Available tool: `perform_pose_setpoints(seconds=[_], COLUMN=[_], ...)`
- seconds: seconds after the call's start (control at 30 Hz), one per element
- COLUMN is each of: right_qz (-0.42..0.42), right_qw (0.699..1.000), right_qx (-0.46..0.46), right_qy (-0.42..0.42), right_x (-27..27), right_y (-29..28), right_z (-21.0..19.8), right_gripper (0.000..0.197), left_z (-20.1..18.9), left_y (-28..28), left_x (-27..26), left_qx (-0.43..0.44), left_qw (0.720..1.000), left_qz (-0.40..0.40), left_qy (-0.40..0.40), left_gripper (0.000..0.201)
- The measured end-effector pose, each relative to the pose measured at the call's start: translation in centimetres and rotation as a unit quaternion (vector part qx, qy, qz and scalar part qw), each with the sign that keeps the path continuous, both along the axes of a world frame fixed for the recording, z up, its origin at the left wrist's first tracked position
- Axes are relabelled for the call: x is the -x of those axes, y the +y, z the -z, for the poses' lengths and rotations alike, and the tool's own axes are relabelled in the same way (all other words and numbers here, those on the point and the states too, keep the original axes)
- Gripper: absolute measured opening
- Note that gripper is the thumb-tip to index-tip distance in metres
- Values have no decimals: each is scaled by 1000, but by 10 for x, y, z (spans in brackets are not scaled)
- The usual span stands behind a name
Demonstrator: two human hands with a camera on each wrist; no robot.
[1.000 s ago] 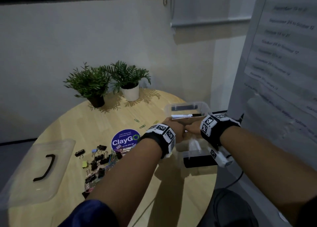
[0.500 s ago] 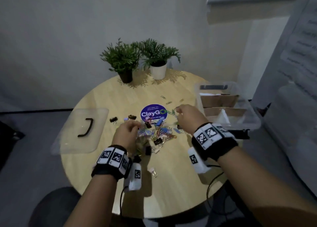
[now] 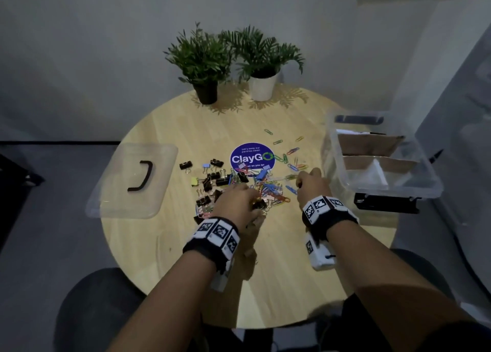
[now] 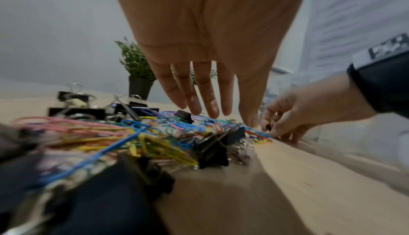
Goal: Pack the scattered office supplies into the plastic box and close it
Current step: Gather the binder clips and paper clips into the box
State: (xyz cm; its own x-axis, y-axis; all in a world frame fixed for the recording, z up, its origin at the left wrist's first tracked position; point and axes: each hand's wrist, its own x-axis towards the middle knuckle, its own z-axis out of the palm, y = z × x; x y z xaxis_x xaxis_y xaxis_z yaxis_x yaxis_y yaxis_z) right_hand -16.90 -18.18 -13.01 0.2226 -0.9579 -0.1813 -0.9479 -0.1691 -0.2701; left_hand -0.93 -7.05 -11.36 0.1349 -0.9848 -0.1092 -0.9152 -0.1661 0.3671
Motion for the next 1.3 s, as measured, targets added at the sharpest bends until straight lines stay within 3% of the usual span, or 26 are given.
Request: perform_pose_setpoints(seconds=[0.1,0.17,0.23,0.33,0.4,0.47,0.53,0.57,0.6,0.63,0.7,0.73,0.77,0.83,0.9,1.0,1.07,1.2,1.3], right_qz=[24,42,59,108,186,262,288,293,293,289,216,151,80,-25,-61,-63,-85,-112,-102], right_qw=[1000,999,995,972,914,812,711,681,676,698,818,877,922,970,984,992,993,992,992], right_qx=[-6,-4,11,-11,-67,-157,-234,-249,-255,-250,-195,-156,-116,-46,-15,-29,-27,-19,-37], right_qy=[-2,-27,-74,-208,-355,-498,-598,-623,-626,-606,-496,-428,-361,-237,-165,-108,-73,-59,-62], right_x=[1,2,4,8,8,9,5,3,2,-1,-8,-13,-18,-27,-30,-28,-26,-23,-22], right_y=[-1,-1,0,5,10,17,27,30,34,37,44,50,56,65,67,66,67,67,67], right_z=[4,5,6,3,-2,-8,-17,-16,-16,-12,-1,1,3,5,6,9,10,6,3], right_gripper=[24,21,16,15,14,15,14,15,18,20,18,13,10,12,22,23,17,9,16], left_z=[-2,-4,-11,-20,-24,-24,-21,-18,-15,-10,1,4,5,7,5,9,8,2,-8], left_y=[-12,-17,-18,-13,-5,5,14,18,23,25,31,33,35,35,34,31,29,26,28], left_x=[8,9,5,-7,-16,-23,-25,-25,-25,-26,-29,-29,-28,-25,-20,-18,-16,-13,-13], left_qx=[-4,15,47,84,75,54,43,36,28,20,-2,-5,-4,-4,-33,-97,-95,-55,-22], left_qw=[998,999,994,932,885,828,739,711,717,759,868,907,933,967,988,994,995,997,994], left_qz=[9,-8,-58,-152,-193,-221,-263,-284,-297,-300,-255,-216,-182,-126,-55,21,42,37,1], left_qy=[-61,-36,81,317,418,512,619,643,630,577,426,362,310,222,144,50,14,28,109], left_gripper=[23,16,8,19,23,27,27,26,24,20,17,18,20,19,12,37,38,34,31])
